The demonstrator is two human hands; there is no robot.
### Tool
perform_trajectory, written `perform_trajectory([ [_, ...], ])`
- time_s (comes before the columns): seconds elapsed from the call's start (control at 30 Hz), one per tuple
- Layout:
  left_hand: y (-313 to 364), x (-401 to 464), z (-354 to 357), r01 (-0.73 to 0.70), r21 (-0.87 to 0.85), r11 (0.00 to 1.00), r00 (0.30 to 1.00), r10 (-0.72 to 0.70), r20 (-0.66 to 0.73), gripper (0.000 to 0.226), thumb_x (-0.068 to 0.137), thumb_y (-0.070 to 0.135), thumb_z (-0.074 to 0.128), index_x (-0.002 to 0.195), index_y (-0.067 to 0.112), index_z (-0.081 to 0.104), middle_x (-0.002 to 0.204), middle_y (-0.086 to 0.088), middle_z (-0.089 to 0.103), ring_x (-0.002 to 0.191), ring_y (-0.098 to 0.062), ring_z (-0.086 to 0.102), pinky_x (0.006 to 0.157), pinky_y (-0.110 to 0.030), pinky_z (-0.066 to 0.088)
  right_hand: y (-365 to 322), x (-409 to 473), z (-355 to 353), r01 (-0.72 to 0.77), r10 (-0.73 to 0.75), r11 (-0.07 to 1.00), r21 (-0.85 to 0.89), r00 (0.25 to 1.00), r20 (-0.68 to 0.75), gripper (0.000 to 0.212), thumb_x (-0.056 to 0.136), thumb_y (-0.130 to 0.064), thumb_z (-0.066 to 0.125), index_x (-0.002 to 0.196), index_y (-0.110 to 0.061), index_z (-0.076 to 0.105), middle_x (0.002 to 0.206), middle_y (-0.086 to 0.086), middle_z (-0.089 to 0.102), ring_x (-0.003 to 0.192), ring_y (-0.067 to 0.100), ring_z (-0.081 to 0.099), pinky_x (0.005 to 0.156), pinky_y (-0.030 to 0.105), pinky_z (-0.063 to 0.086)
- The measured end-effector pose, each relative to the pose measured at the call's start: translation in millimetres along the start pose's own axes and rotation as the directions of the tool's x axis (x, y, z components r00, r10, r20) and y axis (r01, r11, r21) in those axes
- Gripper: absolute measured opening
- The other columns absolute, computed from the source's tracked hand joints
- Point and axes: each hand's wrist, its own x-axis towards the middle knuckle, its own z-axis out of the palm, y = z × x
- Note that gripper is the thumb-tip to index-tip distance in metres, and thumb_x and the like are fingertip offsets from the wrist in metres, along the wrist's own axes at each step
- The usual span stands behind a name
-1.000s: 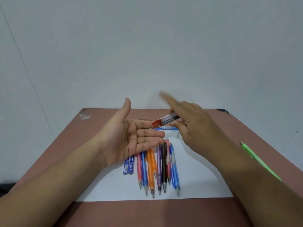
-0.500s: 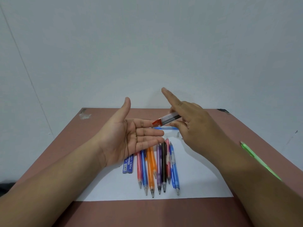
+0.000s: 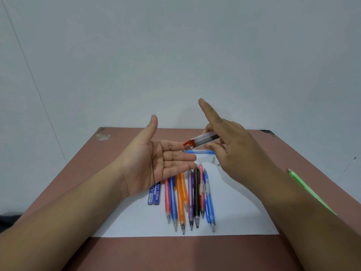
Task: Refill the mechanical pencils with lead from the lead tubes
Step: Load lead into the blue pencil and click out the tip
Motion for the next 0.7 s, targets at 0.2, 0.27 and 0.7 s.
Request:
perform_trajectory([
  [0.2,-0.6,1.5,-3.4,-0.001,-0.004,1.0,1.0,0.001,0.02,0.102,0.086,0.082,0.033,0.132,-0.006,0.055,0.117,-0.029,0.069,0.099,-0.036,0.074,0.081,-0.036,0.063,4.2,-1.0,3.5,0.015,-0.015,1.0,-0.01,1.0,-0.021,0.103,0.1,-0.016,0.059,0.137,-0.073,-0.019,0.107,-0.013,0.055,0.098,0.012,0.053,0.085,0.031,0.056],
  [0.27,-0.8,2.5,-5.0,-0.001,0.005,1.0,1.0,0.001,0.031,0.101,0.086,0.082,0.033,0.13,-0.006,0.057,0.117,-0.028,0.069,0.1,-0.036,0.073,0.083,-0.037,0.062,5.9,-0.7,5.2,0.029,-0.029,0.999,-0.035,0.999,-0.019,0.1,0.1,-0.015,0.058,0.14,-0.072,-0.013,0.106,-0.014,0.054,0.097,0.013,0.052,0.084,0.032,0.055],
  [0.7,-9.0,7.2,-7.5,-0.197,0.493,0.847,0.957,0.275,-0.089,0.027,0.088,0.027,0.073,0.102,0.005,0.071,0.1,-0.009,0.078,0.089,-0.026,0.075,0.077,-0.033,0.061,9.4,-0.6,0.2,-0.021,0.021,1.0,0.003,0.999,-0.034,0.095,0.099,-0.011,0.062,0.143,-0.07,0.001,0.1,-0.013,0.053,0.092,0.011,0.052,0.082,0.029,0.054],
])
